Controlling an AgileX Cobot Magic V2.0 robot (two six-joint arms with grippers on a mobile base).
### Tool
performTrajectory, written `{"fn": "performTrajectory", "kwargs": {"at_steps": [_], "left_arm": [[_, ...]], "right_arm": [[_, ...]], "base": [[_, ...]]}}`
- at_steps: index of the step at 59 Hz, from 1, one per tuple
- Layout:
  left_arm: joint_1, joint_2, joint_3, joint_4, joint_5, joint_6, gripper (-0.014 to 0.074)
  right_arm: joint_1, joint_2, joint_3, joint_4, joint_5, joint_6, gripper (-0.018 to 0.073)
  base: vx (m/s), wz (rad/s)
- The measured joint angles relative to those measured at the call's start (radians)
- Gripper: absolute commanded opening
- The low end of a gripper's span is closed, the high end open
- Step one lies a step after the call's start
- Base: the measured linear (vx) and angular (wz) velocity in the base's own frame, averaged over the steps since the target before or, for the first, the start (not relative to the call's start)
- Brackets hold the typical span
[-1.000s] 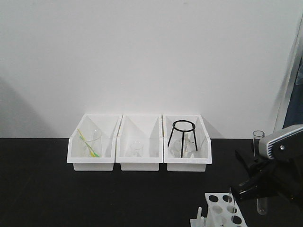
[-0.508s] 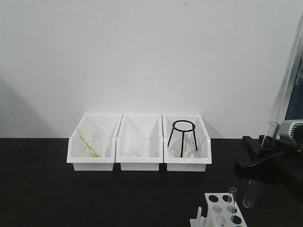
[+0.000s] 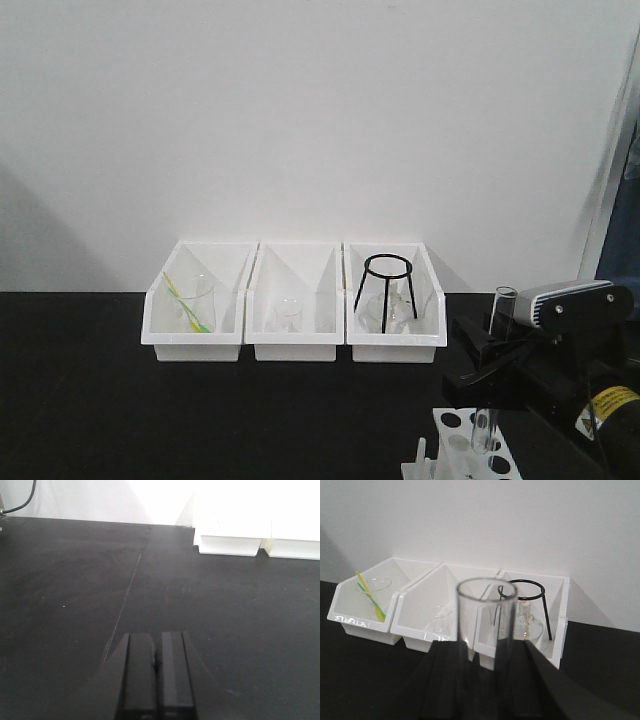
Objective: Flip and reinsert test tube from rack
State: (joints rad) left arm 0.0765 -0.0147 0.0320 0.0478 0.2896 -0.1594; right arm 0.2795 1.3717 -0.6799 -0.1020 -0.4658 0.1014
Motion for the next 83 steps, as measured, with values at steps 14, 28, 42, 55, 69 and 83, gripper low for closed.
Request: {"fn": "performTrajectory", "kwargs": {"at_steps": [14,28,42,55,69,83], "left_arm": [[0.000,0.000,0.000,0.000,0.000,0.000,-0.0006],[0.000,0.000,0.000,0.000,0.000,0.000,-0.0006],[0.000,0.000,0.000,0.000,0.000,0.000,-0.0006],[0.000,0.000,0.000,0.000,0.000,0.000,-0.0006],[0.000,0.000,0.000,0.000,0.000,0.000,-0.0006],[0.000,0.000,0.000,0.000,0.000,0.000,-0.0006]], "right_arm": [[0.000,0.016,0.143,-0.002,-0.231,0.000,0.0103],[0.000,0.029,0.177,-0.014,-0.283,0.002,0.0103],[0.000,0.083,0.186,-0.085,-0.289,0.026,0.0103],[0.000,0.193,0.280,-0.071,-0.454,0.027,0.0104],[0.000,0.301,0.307,-0.069,-0.577,0.027,0.0127],[0.000,0.327,0.308,-0.070,-0.594,0.027,0.0305]], "base": [[0.00,0.00],[0.00,0.00],[0.00,0.00],[0.00,0.00],[0.00,0.00],[0.00,0.00]]}}
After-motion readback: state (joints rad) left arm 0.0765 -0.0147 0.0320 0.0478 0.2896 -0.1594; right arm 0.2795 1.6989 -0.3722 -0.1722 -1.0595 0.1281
